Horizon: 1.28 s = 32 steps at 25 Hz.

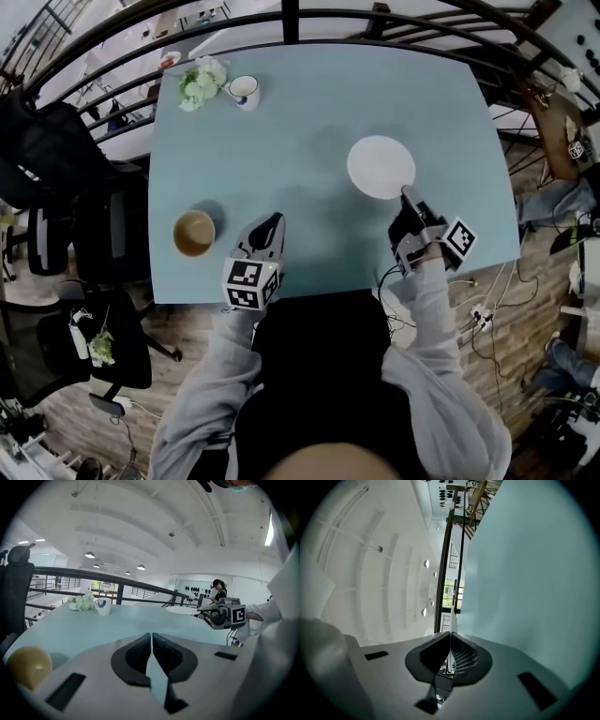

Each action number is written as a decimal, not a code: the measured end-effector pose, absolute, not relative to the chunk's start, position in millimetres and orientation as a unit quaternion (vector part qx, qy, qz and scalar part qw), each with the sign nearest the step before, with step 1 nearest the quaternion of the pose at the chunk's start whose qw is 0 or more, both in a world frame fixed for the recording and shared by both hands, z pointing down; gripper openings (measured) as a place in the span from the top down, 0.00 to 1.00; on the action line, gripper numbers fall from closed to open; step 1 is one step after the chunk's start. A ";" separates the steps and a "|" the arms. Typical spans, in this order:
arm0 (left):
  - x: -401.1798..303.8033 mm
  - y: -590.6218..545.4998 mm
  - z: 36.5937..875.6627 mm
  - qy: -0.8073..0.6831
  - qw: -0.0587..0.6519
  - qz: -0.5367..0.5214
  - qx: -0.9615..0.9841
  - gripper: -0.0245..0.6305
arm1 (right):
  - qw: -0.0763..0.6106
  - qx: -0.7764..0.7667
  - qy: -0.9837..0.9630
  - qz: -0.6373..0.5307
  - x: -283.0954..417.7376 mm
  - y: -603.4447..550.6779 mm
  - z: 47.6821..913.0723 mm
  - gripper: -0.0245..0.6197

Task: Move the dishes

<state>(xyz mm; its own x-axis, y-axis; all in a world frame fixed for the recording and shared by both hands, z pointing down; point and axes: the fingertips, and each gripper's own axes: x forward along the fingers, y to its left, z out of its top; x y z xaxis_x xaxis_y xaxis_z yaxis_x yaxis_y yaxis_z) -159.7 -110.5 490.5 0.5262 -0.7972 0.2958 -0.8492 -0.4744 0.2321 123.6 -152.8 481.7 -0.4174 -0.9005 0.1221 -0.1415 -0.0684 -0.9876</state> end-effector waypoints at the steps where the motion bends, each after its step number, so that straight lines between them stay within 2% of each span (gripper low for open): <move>1: -162.1 -107.7 493.4 -0.484 0.181 0.073 0.853 0.93 | 0.316 -0.436 0.605 -0.587 122.2 -148.7 485.4 0.93; 23: -136.7 -88.7 510.5 -0.528 0.223 0.093 0.814 0.93 | 0.223 -0.435 0.568 -0.662 113.6 -138.2 572.5 0.93; 32: -132.4 -80.3 523.5 -0.541 0.237 0.105 0.800 0.93 | 0.140 -0.502 0.550 -0.653 119.7 -137.1 599.4 0.93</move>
<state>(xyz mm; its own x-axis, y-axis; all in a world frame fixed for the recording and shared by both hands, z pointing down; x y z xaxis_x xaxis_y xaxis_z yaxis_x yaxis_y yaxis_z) -132.4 -80.3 523.5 0.3932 -0.8161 0.4234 -0.9152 -0.3032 0.2655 119.7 -137.1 599.4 -0.4566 -0.7352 0.5009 -0.3686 -0.3561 -0.8587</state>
